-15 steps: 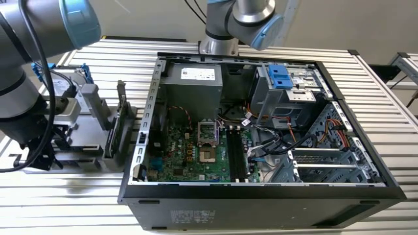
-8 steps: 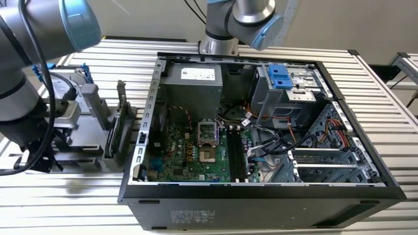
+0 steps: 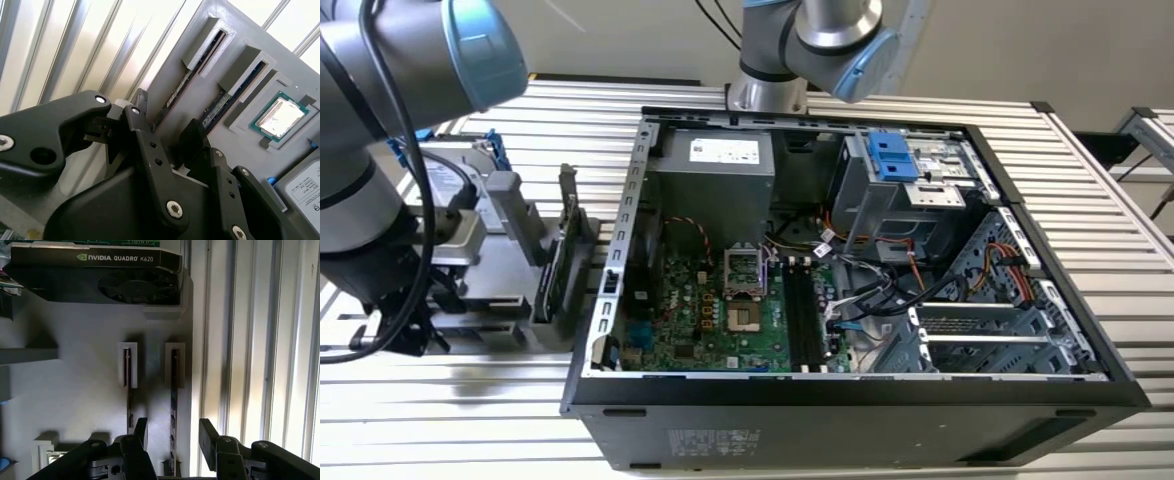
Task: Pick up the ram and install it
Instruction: 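Pick up the ram and move it above insertion slot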
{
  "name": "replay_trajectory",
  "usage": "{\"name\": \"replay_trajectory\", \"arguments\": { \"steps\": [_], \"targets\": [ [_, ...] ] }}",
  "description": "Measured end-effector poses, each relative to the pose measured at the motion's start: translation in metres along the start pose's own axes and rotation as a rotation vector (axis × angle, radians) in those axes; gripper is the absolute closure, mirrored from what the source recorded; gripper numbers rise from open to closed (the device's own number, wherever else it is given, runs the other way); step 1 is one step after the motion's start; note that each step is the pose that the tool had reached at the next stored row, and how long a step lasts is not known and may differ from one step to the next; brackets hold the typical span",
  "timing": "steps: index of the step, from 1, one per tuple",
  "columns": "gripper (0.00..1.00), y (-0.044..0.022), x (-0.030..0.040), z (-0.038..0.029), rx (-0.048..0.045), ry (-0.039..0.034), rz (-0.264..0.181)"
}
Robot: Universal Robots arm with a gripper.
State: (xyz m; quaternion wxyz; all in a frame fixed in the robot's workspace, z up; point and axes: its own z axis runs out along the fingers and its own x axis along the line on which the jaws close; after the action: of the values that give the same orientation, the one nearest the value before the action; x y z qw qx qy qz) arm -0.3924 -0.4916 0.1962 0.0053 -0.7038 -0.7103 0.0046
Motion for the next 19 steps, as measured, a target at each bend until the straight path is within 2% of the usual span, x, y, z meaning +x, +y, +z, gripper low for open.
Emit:
{"name": "replay_trajectory", "arguments": {
  "steps": [14, 15, 19],
  "targets": [
    [0.0, 0.0, -0.0011, 0.0012, 0.0, 0.0, 0.0],
    [1.0, 0.0, -0.0011, 0.0013, 0.0, 0.0, 0.0],
    [1.0, 0.0, -0.0012, 0.0013, 0.0, 0.0, 0.0]
  ]
}}
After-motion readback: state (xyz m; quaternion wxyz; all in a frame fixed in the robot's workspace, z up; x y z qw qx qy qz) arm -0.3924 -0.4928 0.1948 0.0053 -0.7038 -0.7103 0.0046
